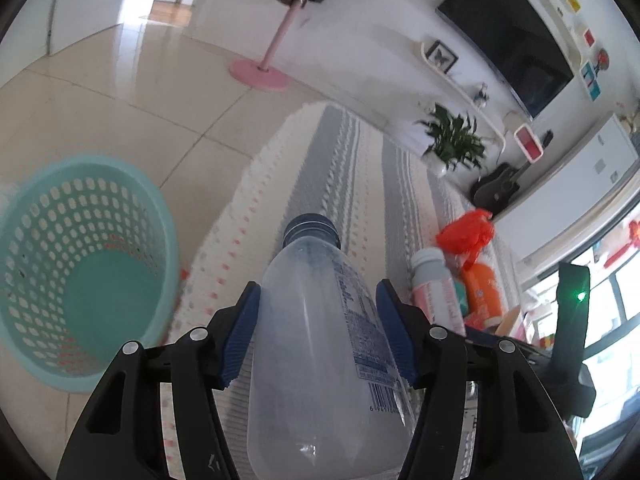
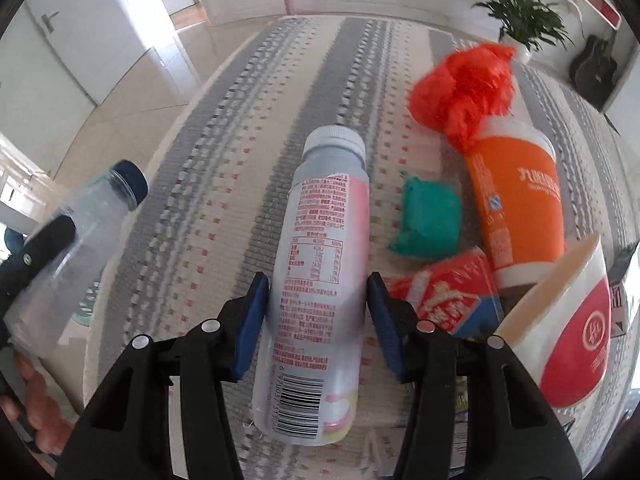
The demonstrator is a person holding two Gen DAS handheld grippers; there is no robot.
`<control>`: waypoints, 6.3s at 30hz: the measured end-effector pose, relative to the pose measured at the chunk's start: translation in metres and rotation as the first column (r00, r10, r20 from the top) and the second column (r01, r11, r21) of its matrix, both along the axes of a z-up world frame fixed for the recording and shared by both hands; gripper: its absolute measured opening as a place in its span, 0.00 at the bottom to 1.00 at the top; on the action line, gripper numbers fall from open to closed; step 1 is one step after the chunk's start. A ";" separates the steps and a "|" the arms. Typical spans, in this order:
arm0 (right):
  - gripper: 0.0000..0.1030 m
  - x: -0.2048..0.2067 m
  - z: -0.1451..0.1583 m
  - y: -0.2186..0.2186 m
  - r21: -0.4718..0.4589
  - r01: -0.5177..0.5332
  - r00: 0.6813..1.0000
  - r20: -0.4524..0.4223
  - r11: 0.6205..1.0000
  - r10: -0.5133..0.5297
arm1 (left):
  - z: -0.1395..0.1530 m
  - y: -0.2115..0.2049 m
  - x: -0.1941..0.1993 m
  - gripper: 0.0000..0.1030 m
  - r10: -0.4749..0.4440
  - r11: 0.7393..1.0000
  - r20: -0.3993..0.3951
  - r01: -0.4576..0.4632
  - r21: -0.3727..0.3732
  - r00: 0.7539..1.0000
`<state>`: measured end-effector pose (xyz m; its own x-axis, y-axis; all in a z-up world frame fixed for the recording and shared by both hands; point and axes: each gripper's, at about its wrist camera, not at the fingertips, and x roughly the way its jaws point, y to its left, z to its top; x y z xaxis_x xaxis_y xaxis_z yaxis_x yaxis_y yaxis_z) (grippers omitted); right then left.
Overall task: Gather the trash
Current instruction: 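Carry both bottles over the teal basket and open both tools to drop them, then move both open tools back over the table, then grasp the dark blue milk carton with the left tool while the right tool grasps the white-blue carton, then carry both cartons over the teal basket and open both tools to drop them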
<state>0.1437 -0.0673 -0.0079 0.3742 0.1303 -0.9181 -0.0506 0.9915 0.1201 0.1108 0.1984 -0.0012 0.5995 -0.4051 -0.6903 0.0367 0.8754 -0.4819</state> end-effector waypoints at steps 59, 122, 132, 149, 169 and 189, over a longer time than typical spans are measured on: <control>0.45 0.012 0.106 0.186 0.453 -0.454 0.886 0.322 0.767 0.335 | -0.059 0.217 -0.001 0.72 0.472 0.880 -0.216 -0.472 0.057 0.855; 0.63 -0.121 0.033 -0.266 0.067 0.425 0.846 0.324 0.903 -0.422 | -0.034 -0.339 -0.107 0.29 -0.696 0.686 -0.099 0.700 0.200 0.711; 0.44 -0.120 -0.006 -0.299 0.008 0.515 0.840 0.197 0.857 -0.506 | -0.005 -0.298 -0.108 0.29 -0.670 0.732 -0.018 0.664 0.152 0.742; 0.69 -0.093 -0.002 -0.352 0.087 0.667 0.725 0.151 0.740 -0.672 | 0.040 -0.243 -0.095 0.29 -0.589 0.806 0.098 0.574 0.145 0.802; 0.48 -0.084 0.073 -0.270 0.101 0.477 0.820 0.309 0.873 -0.483 | 0.073 -0.162 -0.074 0.29 -0.383 0.923 0.188 0.366 0.118 0.905; 0.48 -0.065 0.147 0.130 0.016 -0.434 0.796 0.475 0.901 0.376 | 0.078 0.100 -0.072 0.29 0.301 0.949 0.199 -0.314 0.036 0.933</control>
